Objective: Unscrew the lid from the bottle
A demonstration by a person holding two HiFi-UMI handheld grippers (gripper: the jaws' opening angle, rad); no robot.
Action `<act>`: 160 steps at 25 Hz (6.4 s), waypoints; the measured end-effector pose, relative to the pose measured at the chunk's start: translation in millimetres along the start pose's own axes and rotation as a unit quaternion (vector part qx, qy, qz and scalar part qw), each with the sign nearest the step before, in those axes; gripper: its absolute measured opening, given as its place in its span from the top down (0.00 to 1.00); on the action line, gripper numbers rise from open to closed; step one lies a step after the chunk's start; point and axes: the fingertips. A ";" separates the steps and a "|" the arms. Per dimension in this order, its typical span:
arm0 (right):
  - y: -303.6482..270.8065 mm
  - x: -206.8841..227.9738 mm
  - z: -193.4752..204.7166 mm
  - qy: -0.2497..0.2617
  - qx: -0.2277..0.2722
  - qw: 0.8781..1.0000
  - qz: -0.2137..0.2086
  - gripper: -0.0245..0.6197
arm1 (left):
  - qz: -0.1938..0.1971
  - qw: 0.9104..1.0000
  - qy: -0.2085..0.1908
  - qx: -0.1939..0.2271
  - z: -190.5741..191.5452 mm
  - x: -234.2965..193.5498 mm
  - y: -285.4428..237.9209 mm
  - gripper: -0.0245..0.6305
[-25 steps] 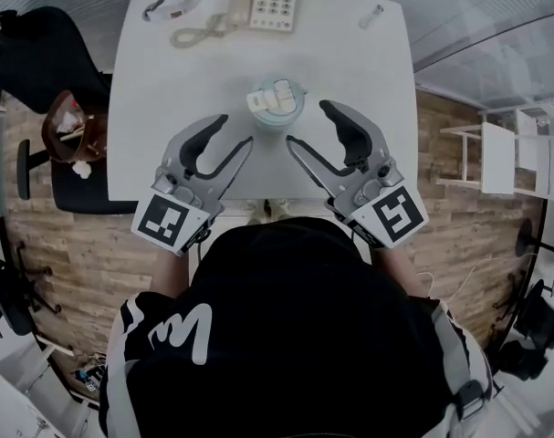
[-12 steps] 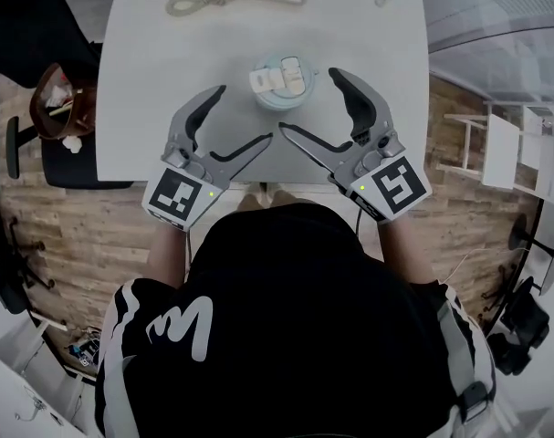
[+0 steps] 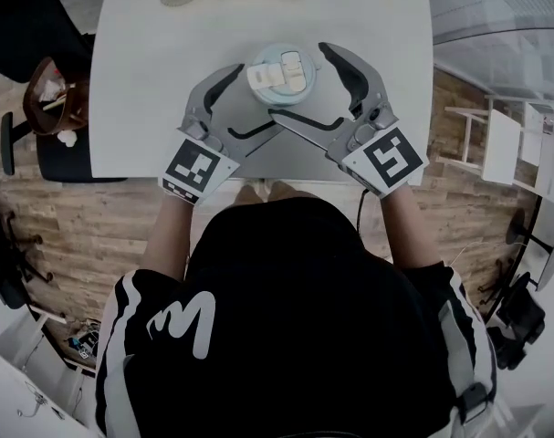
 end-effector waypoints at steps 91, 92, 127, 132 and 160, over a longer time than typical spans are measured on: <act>76.4 -73.1 -201.1 0.030 0.208 0.844 -0.493 0.23 | 0.290 0.957 -0.019 -0.015 -137.3 124.0 34.4 0.28; 73.1 -62.5 -206.8 0.019 0.227 0.867 -0.444 0.23 | 0.271 0.962 -0.019 -0.009 -139.9 115.5 33.5 0.28; 41.1 -7.9 -184.2 0.065 0.137 0.986 0.069 0.26 | 0.028 0.998 -0.055 -0.005 -152.5 52.9 -11.6 0.28; 46.4 -21.9 -184.1 0.070 0.146 0.987 -0.019 0.26 | 0.074 0.995 -0.067 -0.017 -148.4 65.5 -5.9 0.28; 121.5 -95.6 -169.2 0.081 0.104 0.762 -0.634 0.25 | 0.366 0.924 -0.086 -0.073 -120.8 170.7 21.7 0.28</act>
Point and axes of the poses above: the fingertips, and each gripper's own axes: y backward along the fingers, x to its right, z out of its underside, and after that the axes turned 6 degrees about y, right-handed
